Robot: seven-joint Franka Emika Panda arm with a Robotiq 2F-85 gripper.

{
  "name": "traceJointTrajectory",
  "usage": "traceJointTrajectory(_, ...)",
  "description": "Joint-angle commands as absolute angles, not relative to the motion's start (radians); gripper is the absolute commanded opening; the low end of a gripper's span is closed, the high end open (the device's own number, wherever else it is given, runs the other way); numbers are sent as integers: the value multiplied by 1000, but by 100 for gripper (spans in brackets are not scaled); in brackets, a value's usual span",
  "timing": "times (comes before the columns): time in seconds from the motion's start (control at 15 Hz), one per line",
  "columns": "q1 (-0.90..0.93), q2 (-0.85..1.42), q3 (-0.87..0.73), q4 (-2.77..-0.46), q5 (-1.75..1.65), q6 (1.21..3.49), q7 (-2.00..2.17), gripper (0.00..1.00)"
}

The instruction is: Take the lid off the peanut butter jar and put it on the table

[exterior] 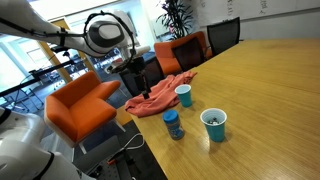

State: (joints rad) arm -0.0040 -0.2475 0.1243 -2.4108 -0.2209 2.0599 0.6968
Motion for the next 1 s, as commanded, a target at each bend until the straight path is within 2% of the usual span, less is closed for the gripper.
traceJointTrajectory(0.0,-52,-311,99,-2518,-268,2180,790,100)
traceJointTrajectory(0.53,-82,-279,82,-2510,-267,2183,827,100)
traceJointTrajectory(0.93,-88,-281,61,-2534,-310,2319,740,100)
